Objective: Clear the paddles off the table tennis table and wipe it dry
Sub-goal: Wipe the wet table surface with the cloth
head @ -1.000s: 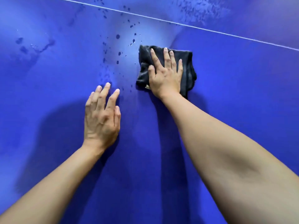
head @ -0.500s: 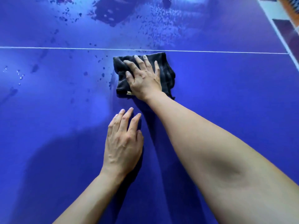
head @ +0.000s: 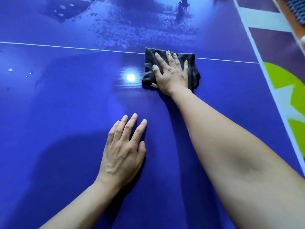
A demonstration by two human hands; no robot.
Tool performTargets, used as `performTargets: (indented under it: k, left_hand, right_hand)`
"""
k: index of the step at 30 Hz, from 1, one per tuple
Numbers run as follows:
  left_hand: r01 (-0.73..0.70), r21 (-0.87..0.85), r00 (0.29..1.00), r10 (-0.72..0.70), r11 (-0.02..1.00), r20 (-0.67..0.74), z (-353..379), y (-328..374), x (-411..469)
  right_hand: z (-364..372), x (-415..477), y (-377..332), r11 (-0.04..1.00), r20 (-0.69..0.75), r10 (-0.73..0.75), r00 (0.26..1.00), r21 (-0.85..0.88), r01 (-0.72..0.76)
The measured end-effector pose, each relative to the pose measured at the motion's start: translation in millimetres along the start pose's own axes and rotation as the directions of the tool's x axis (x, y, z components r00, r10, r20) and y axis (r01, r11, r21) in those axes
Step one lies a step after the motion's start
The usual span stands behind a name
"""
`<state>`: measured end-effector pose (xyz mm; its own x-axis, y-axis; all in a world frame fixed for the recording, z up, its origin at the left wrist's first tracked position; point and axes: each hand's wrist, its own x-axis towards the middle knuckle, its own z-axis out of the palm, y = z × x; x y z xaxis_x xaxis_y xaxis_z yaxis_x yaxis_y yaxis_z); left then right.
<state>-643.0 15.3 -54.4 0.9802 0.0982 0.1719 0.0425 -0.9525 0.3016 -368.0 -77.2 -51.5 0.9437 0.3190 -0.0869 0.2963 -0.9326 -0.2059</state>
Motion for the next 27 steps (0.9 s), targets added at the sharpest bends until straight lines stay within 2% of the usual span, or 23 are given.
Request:
performTargets:
  k: [3,8,12,16,19,23,27]
  left_hand:
    - [0.015,0.052,0.999,-0.016,0.999,0.034,14,25,12]
    - [0.06,0.078,0.995,-0.066,0.995,0.075,9,28,10]
    - [0.089,0.076,0.993,-0.095,0.993,0.076,10,37,14]
    - [0.076,0.078,0.994,-0.082,0.994,0.074,12,32,12]
    - [0.066,0.066,0.995,-0.071,0.996,0.07,13,30,13]
    - [0.042,0.053,0.996,-0.045,0.998,0.07,6,18,5]
    - [0.128,0.091,0.992,-0.128,0.988,-0.006,-16,-15,-22]
  right_hand:
    - [-18,-5,98,0.995,-0.022,0.101,0.995,-0.002,-0.101]
    - [-45,-19,243,0.963,-0.094,0.267,0.959,-0.016,-0.27]
    - [-56,-27,296,0.938,-0.098,0.341,0.935,-0.029,-0.345]
    - [-56,-28,293,0.938,-0.1,0.341,0.935,-0.033,-0.346]
    - [-53,-33,271,0.959,-0.061,0.281,0.958,-0.017,-0.282]
    - [-31,-45,190,0.995,-0.061,0.093,0.994,-0.018,-0.094]
    - [-8,-47,81,0.998,-0.042,-0.042,0.998,-0.045,0.04]
